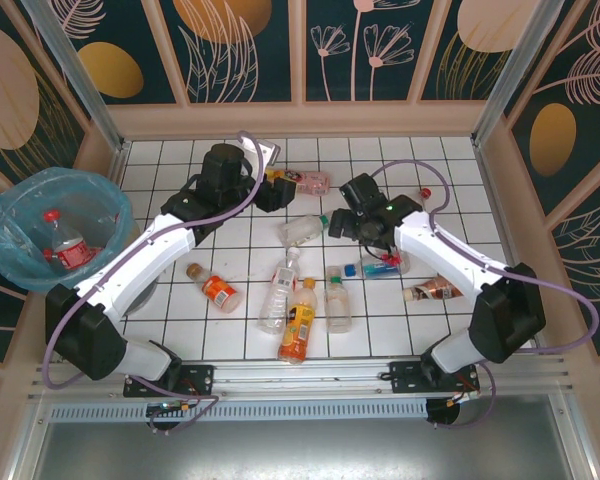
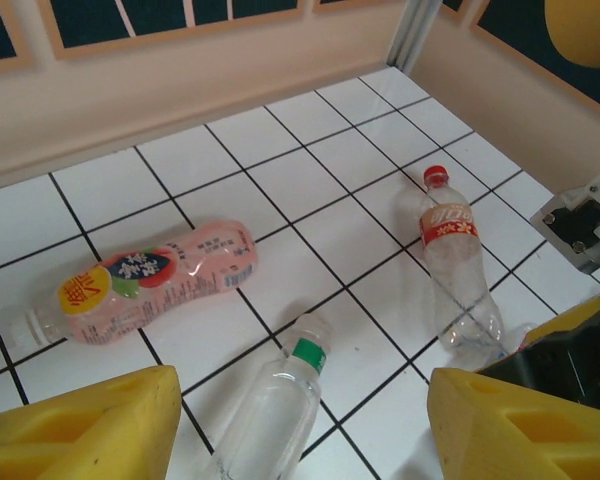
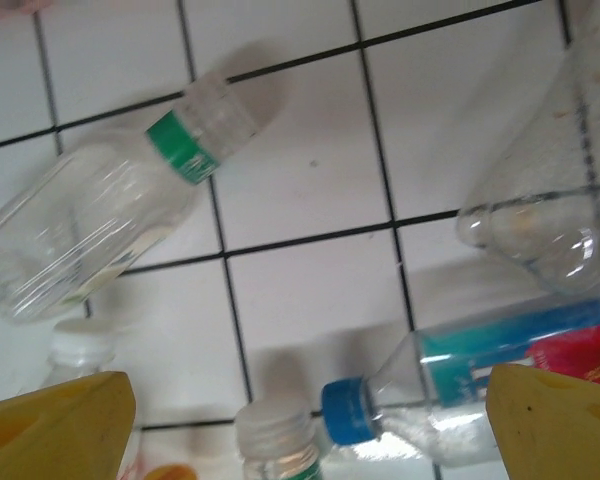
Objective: Put the plastic bottles in the bin
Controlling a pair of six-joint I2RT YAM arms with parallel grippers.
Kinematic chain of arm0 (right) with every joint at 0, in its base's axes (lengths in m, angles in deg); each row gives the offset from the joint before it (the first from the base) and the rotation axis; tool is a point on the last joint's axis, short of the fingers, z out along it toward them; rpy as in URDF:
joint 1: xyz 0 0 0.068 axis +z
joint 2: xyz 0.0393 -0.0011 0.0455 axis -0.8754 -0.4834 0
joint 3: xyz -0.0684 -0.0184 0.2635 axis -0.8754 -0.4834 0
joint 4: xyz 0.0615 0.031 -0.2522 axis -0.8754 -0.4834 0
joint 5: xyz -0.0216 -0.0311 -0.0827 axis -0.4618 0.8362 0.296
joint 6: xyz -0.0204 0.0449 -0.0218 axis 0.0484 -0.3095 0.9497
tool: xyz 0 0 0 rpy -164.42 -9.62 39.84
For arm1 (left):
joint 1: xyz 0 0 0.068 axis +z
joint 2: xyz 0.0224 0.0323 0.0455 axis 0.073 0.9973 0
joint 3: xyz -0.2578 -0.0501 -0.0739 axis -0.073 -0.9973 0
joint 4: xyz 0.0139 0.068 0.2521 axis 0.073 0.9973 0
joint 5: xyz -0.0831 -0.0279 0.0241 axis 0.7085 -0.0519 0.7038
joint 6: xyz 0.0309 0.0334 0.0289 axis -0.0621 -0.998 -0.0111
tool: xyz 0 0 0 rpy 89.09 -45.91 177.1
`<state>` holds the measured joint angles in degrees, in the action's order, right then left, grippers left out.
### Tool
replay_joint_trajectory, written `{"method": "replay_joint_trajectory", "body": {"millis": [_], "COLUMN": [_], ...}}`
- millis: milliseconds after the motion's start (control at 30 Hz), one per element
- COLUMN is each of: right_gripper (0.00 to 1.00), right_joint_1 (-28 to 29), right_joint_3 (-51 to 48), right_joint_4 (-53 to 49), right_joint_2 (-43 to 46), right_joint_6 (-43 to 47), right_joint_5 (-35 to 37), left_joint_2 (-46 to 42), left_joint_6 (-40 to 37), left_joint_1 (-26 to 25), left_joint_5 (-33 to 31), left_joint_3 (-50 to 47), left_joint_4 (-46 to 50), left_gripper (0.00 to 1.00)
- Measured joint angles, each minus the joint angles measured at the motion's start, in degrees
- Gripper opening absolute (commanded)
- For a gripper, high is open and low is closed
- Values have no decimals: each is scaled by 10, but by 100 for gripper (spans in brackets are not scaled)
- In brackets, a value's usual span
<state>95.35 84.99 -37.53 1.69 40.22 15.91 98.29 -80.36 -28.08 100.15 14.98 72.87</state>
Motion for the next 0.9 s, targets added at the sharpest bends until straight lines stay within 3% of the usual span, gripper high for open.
{"method": "replay_joint_trajectory", "body": {"millis": [233, 333, 733, 900], "right_gripper": [98, 98, 88, 70], "right_joint_1": [-191, -235, -267, -269], "right_joint_3": [-43, -52, -52, -52], "right_joint_4": [69, 94, 189, 199], "right_joint_2": [11, 3, -142, -170], "right_joint_6": [2, 3, 5, 10], "right_joint_5": [22, 10, -74, -99], "left_joint_2": [12, 13, 3, -8], "left_joint_6": [11, 16, 16, 16], "left_joint_1": [0, 0, 0, 0], "left_joint_5": [-9, -8, -15, -28], "left_joint_3": [0, -1, -9, -19], "left_joint_4": [-21, -23, -23, -24], "left_gripper": [69, 69, 72, 72]}}
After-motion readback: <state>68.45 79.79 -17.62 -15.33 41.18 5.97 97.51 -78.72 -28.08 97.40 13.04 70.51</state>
